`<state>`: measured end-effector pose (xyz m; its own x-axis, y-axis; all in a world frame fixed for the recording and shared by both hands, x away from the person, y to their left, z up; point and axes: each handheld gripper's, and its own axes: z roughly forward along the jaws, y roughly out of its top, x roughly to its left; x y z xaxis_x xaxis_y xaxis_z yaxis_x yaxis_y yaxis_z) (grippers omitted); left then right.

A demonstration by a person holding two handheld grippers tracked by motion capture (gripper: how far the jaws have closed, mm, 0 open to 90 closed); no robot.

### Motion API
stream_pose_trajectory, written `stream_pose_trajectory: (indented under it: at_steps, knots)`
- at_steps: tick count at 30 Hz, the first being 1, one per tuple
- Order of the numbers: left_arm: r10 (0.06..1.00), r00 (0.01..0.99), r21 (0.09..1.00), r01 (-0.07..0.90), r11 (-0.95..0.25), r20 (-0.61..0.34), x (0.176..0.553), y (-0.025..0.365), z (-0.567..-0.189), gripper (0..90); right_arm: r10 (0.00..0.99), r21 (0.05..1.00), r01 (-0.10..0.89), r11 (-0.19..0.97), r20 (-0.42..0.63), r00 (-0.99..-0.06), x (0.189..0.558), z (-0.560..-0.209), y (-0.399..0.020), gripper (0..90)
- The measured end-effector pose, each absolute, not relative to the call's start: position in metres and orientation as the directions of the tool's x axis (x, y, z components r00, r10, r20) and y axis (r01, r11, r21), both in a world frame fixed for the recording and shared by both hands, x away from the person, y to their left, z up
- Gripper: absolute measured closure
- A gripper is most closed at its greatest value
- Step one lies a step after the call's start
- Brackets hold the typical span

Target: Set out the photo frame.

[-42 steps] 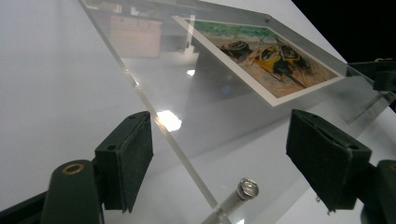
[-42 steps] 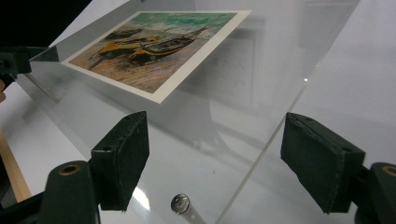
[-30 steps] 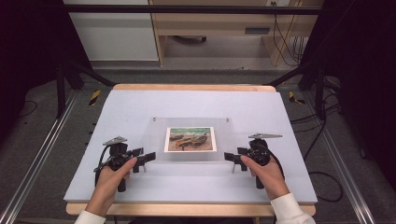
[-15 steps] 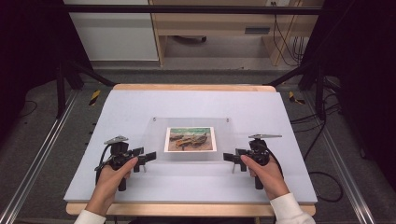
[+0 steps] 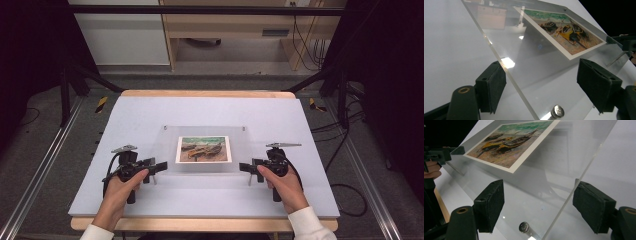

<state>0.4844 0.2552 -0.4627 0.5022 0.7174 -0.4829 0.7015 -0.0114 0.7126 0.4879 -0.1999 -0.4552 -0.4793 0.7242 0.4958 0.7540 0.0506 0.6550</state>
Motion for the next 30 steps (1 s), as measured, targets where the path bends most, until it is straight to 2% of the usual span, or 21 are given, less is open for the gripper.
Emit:
stream_pose_trajectory:
  at_steps: [30]
  knots:
    - [0.731, 0.504, 0.714, 0.699, -0.032, -0.461, 0.4841, 0.2555, -0.4561, 24.7, 0.733, 0.669, 0.74, 0.066, 0.471, -0.491, 0.4871, -0.4522, -0.197, 25.8]
